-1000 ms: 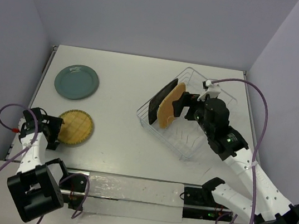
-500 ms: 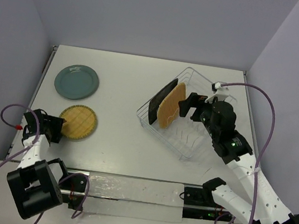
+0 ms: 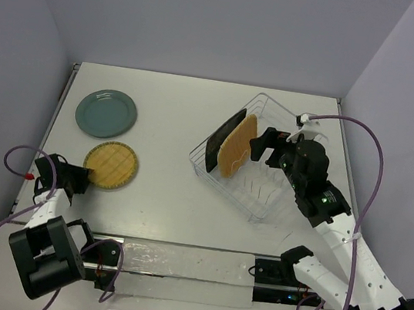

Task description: Load the plates into the dish rack

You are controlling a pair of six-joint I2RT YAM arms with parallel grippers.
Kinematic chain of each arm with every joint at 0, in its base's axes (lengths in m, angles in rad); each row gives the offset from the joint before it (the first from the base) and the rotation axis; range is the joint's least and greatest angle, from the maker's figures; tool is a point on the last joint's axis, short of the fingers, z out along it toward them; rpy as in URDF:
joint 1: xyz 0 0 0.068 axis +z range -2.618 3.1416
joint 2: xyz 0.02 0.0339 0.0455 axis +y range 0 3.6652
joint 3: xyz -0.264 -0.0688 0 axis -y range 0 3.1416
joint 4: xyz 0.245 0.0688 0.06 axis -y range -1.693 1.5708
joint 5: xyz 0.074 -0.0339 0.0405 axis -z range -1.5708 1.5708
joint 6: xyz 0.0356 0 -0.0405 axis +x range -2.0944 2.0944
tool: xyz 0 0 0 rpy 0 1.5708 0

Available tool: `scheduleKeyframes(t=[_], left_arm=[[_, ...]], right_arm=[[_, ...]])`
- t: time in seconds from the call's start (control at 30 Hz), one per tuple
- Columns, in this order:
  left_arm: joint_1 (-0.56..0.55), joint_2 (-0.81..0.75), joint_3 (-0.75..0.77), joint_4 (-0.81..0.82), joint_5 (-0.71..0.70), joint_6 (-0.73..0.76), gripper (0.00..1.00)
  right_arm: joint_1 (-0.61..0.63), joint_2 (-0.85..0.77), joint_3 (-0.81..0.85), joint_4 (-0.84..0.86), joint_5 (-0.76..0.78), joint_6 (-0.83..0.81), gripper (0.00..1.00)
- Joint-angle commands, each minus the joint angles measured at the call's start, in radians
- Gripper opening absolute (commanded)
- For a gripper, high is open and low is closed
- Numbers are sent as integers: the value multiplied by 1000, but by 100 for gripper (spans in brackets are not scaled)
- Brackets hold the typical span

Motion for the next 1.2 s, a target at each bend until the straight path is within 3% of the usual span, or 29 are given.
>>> scheduleKeyframes(t=[0.0,0.07,0.1,0.13,0.2,0.4,0.73,0.8,1.17], left_arm=[[6,71,-23,-9,17,26,37],[6,86,-25,0,24,26,28],[6,91,-27,7,27,25,15],[6,94,-28,8,29,23,8],[6,95,-25,10,32,28,0],[6,0,-13,-48,22,49,0],[-5,-455,49,-131,87,75,0],[-22,-551,127,-127,108,74,0],[-50,-565,393,39,348,143,0]], right_arm=[[-8,-26,-4,25,19,1,100],[-8,-27,-2,25,23,0,100],[-9,-26,-1,24,25,-1,100],[-8,-26,0,22,27,-1,100],[-11,-25,2,18,31,-1,100],[-11,-27,6,14,36,1,100],[-12,-33,3,13,45,1,100],[-13,-43,1,13,49,4,100],[-14,-91,-26,14,69,5,99]])
